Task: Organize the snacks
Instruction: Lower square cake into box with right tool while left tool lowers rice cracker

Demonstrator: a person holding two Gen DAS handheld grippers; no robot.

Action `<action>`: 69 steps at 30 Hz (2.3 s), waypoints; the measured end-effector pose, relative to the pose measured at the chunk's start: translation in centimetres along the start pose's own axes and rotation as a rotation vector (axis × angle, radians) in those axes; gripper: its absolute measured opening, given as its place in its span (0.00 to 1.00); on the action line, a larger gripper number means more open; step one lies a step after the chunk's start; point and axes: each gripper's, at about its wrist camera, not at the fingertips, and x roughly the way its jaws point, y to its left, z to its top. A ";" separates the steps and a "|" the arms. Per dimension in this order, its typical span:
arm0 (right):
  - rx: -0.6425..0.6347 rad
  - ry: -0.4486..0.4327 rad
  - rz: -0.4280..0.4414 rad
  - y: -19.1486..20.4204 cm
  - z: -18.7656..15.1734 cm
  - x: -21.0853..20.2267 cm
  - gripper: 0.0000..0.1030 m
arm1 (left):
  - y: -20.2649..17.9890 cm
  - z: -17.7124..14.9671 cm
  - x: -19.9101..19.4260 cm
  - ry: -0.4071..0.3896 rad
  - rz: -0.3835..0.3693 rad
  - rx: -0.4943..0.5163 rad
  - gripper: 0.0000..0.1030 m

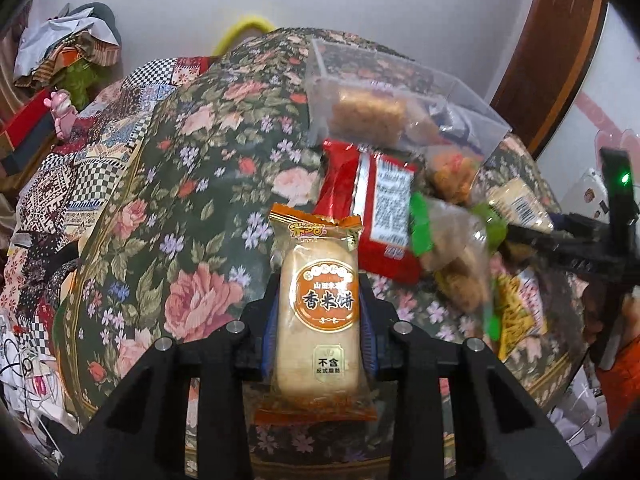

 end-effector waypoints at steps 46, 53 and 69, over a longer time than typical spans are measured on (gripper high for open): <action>0.063 -0.368 0.059 -2.2 10.8 -7.3 0.32 | -5.7 17.8 1.9 -0.191 -0.036 0.028 0.33; 0.074 -0.350 0.074 -2.4 12.6 -4.6 0.32 | -4.9 19.9 5.4 -0.155 -0.009 0.003 0.33; 0.078 -0.194 0.097 -2.1 14.4 2.0 0.32 | -3.8 21.1 11.5 -0.073 0.034 -0.028 0.33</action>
